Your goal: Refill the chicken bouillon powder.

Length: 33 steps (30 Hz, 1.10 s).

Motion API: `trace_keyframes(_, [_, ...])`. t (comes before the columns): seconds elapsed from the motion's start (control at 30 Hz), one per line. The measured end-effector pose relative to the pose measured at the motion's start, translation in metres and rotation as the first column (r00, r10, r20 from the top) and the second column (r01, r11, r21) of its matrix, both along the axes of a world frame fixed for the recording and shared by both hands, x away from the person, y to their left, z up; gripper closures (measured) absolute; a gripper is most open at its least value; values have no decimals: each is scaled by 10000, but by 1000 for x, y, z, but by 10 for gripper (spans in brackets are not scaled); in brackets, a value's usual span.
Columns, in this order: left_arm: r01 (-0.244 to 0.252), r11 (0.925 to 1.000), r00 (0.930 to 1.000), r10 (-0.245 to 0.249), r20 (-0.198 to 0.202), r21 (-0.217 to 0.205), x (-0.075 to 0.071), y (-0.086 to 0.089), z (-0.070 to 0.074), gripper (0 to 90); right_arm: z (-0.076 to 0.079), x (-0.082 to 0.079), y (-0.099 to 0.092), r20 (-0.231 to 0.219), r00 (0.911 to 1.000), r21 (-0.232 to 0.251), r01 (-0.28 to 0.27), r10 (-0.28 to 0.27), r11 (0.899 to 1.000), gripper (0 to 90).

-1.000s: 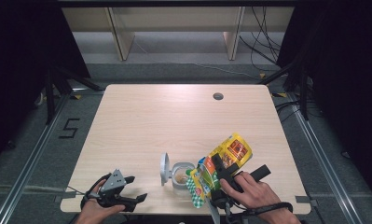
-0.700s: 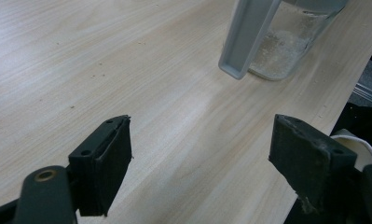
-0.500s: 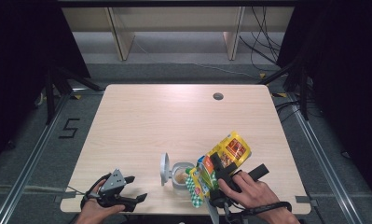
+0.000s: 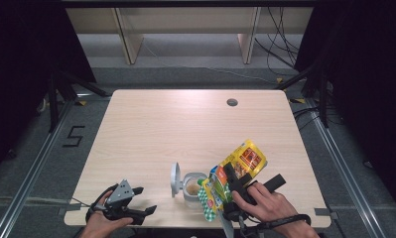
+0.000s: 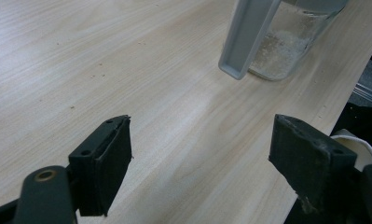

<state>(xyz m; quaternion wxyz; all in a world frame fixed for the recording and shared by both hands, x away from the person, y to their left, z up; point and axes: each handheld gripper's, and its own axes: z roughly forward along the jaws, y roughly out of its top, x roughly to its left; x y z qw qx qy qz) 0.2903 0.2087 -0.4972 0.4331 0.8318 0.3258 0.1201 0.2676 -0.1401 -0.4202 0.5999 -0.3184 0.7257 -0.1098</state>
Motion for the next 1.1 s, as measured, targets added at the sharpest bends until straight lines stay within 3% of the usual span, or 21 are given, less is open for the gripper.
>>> trace_keyframes(0.1, [-12,10000,10000,12,3,-8,0,0,0,202,1,-1,1,113,9999,-59,-67,68,10000,620])
trace_keyframes(0.13, [-28,10000,10000,29,-37,89,0,1,0,202,2,-2,2,65,10000,-332,-41,43,9994,621])
trace_keyframes(0.17, [-120,9999,9999,120,-116,41,0,0,0,202,0,-3,0,157,9998,-88,87,-86,9999,621])
trace_keyframes(0.2, [-132,9998,9999,131,-97,-120,0,0,-1,202,1,-2,2,79,10000,-402,-47,50,9992,621])
trace_keyframes(0.5, [-148,9998,9998,147,-149,-103,-1,-1,0,202,1,-3,1,196,9996,-360,-209,216,9991,622])
trace_keyframes(0.57, [-143,9998,9998,141,-140,-101,-1,-1,0,202,5,-2,3,146,9992,-817,-372,385,9960,622])
trace_keyframes(0.73, [-137,9999,9998,135,-132,-99,-1,-1,0,202,3,-4,3,208,9991,-786,-349,366,9963,622])
trace_keyframes(0.77, [-134,9999,9998,133,-143,-101,-1,-1,0,202,6,-4,5,441,9964,-1319,-658,722,9891,622])
trace_keyframes(0.8, [-132,9999,9998,131,-127,-98,-1,-1,0,202,4,-4,3,424,9977,-951,-492,534,9943,622])
trace_keyframes(1.07, [-163,9999,9998,163,-128,25,0,0,0,202,5,-6,4,373,9981,-956,-455,492,9944,622])
trace_keyframes(1.1, [-254,9991,9995,247,-209,-330,-1,-2,-1,202,5,-6,4,377,9983,-976,-409,448,9944,622])
